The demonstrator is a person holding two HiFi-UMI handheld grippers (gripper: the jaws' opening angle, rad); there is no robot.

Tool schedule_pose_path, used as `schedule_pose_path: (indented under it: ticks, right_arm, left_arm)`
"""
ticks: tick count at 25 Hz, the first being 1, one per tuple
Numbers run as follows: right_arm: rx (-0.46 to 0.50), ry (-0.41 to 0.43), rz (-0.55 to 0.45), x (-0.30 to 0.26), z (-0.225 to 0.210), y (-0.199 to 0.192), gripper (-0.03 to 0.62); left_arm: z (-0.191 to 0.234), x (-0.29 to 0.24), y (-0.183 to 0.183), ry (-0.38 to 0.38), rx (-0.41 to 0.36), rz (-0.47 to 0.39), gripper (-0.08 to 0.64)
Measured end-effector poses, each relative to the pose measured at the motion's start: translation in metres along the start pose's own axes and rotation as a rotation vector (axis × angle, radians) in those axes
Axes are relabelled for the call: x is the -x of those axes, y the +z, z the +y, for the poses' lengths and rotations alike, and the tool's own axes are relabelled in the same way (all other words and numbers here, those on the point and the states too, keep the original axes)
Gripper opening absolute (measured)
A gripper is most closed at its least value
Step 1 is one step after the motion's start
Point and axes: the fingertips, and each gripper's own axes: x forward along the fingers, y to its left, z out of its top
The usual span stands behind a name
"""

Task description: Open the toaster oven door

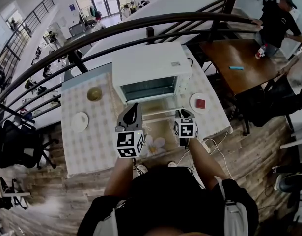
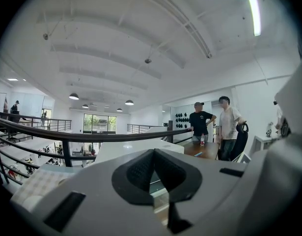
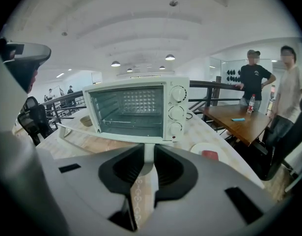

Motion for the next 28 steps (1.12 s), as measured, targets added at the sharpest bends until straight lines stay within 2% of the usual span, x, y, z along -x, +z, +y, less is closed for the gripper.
schedule_pose_path:
  ticks: [6,12,19,28]
  right_arm:
    - [0.0,0.01,-0.113,0.004,0.001,-0.009,0.069]
    - [-0.009,0.0,-0.156,0.004,0.001,-0.031,0.067]
    - [-0.013,0.007,-0.154,0.0,0.0,-0.055,0.067]
    - [-0.016,0.013,-0.084,-0.007,0.001,-0.088,0.067]
  left_arm:
    - [-0.003,0.003,0.001,0.0,-0.007,-0.002,0.012]
    - [-0.002,0.006,0.002,0.015,-0.012,0.001,0.012]
    - [-0.003,0.008,-0.003,0.019,-0.014,0.01,0.012]
    - [-0.001,0.014,-0.004,0.032,-0.012,0.018,0.012]
